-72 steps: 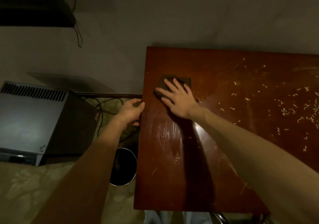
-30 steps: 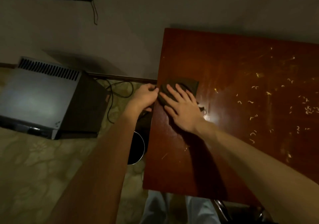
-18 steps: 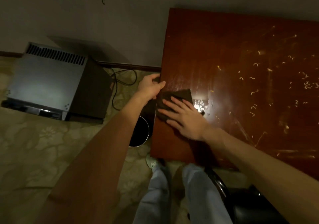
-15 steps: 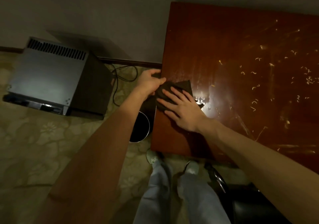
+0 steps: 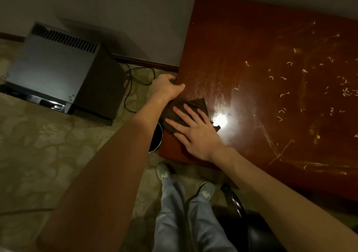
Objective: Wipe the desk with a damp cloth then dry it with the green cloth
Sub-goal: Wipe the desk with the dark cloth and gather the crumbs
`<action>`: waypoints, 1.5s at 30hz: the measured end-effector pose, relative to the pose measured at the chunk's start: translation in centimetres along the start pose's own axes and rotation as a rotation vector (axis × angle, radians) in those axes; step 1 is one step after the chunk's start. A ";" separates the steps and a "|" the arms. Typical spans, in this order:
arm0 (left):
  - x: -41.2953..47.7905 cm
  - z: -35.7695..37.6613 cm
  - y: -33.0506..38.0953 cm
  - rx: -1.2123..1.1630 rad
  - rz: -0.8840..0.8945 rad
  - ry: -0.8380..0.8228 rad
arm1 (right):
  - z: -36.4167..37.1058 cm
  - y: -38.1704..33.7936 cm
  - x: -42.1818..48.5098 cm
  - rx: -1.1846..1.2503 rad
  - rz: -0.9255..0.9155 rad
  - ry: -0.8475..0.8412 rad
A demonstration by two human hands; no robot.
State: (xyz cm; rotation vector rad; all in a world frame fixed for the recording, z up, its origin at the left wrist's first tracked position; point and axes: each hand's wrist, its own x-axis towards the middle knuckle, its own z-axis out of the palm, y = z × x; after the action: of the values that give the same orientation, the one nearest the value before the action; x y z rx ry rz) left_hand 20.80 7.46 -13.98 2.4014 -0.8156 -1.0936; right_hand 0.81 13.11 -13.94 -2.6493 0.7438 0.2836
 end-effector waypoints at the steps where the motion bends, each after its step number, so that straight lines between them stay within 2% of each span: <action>1: 0.1 0.0 0.1 0.020 0.005 0.016 | 0.5 -0.9 -0.1 -0.017 0.018 0.025; 5: -0.2 0.0 0.6 0.063 0.010 0.015 | 2.4 -2.5 -4.2 -0.084 -0.135 -0.016; 10: -0.7 -0.1 0.7 0.057 -0.019 0.015 | 0.5 2.7 -4.7 -0.075 -0.302 -0.141; 12: -0.8 -0.1 0.9 0.062 -0.020 0.009 | -0.9 5.8 -3.0 -0.069 -0.232 -0.102; 14: -0.9 -0.2 1.3 0.058 -0.034 0.007 | -1.9 7.9 -1.4 -0.042 -0.067 -0.031; 17: -1.1 -0.3 1.9 0.050 -0.059 -0.002 | -1.2 6.3 -1.6 -0.041 0.090 0.054; 22: -1.4 -0.6 2.3 0.080 -0.071 -0.007 | 2.4 0.6 -9.0 -0.083 -0.062 -0.018; 26: -1.2 -0.7 2.6 0.080 -0.088 -0.021 | 1.3 3.6 -8.1 -0.064 -0.172 -0.063; 28: -0.9 -0.7 2.7 0.073 -0.102 -0.040 | -0.2 6.2 -5.4 -0.046 -0.125 -0.021; 30: -0.8 -0.6 2.7 0.085 -0.103 -0.059 | -1.3 8.1 -3.1 -0.033 -0.002 0.042; 33: -0.4 -0.3 2.6 0.079 -0.096 -0.056 | -0.6 6.4 -3.5 -0.017 0.144 0.097; 37: -0.3 -0.2 2.4 0.056 -0.109 -0.049 | 2.3 1.3 -10.9 0.008 0.089 0.015; 39: -0.3 -0.2 2.3 0.058 -0.103 -0.049 | 2.8 1.5 -12.5 0.031 0.071 -0.012; 42: -0.2 -0.1 2.3 0.071 -0.113 -0.050 | 1.4 4.3 -10.2 0.038 0.032 0.003; 45: -0.3 0.1 2.3 0.078 -0.124 -0.038 | -0.9 8.6 -5.2 0.025 0.119 0.111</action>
State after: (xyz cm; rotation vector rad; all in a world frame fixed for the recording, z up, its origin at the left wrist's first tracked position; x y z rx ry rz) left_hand 19.77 5.90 -12.68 2.5321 -0.7428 -1.1779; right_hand -8.02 8.36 -14.18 -2.6189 0.9361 0.1579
